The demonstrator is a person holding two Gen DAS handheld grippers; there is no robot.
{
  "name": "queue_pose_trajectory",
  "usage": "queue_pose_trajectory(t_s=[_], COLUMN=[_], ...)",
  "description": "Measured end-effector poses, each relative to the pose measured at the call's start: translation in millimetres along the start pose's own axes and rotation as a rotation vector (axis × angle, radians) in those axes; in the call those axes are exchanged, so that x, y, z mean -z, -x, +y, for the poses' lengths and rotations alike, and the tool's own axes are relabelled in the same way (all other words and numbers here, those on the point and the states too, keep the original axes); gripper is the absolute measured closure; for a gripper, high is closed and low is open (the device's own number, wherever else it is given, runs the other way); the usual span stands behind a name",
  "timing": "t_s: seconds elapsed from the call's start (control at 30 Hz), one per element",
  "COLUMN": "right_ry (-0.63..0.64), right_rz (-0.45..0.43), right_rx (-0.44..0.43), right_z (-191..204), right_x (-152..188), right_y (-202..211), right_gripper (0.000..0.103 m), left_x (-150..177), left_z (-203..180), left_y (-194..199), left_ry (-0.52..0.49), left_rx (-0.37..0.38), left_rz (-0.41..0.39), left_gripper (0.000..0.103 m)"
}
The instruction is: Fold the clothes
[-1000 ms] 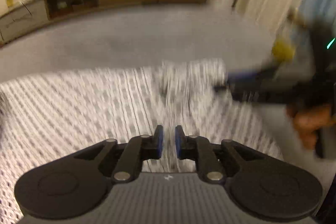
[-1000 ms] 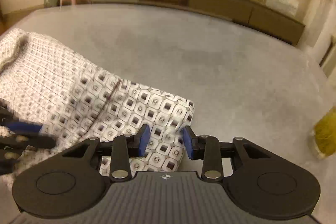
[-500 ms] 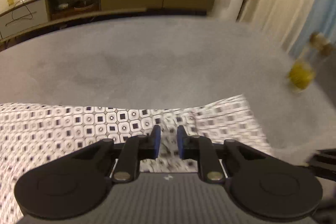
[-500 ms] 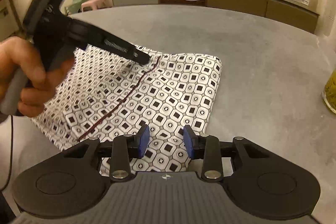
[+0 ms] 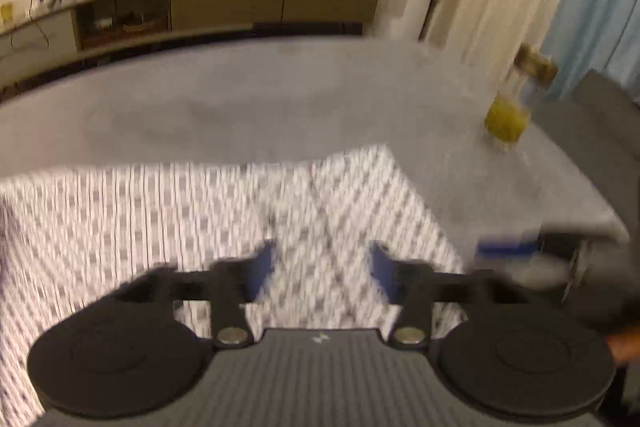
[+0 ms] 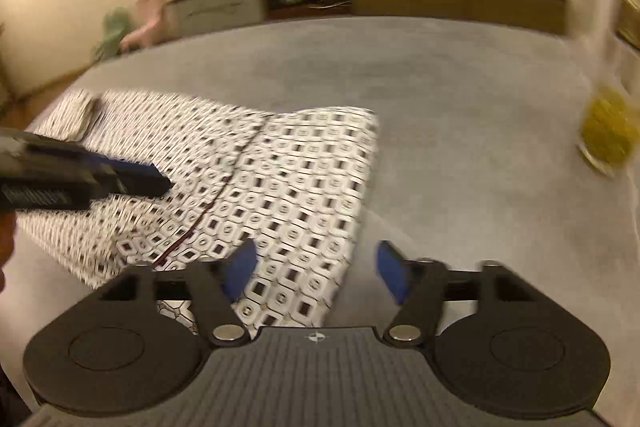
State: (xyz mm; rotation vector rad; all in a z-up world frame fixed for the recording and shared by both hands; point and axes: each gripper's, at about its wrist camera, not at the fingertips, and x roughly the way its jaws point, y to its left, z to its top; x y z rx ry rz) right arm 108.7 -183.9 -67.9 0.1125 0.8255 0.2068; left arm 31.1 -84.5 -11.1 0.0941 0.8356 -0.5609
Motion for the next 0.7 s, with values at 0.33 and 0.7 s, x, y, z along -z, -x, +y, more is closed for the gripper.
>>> queue_pose_trajectory(t_s=[0.33, 0.7], right_ry=[0.275, 0.123], right_rz=[-0.189, -0.323], right_rx=[0.037, -0.286], right_z=[56, 52], right_x=[20, 13], right_y=[21, 57], right_gripper=[0.097, 0.067], left_x=[-51, -25], left_z=[-57, 39], left_y=[-72, -17], left_ry=[-0.152, 0.019], left_rx=[0.047, 0.024], left_rz=[0.144, 0.026], left_gripper=[0.026, 0.1])
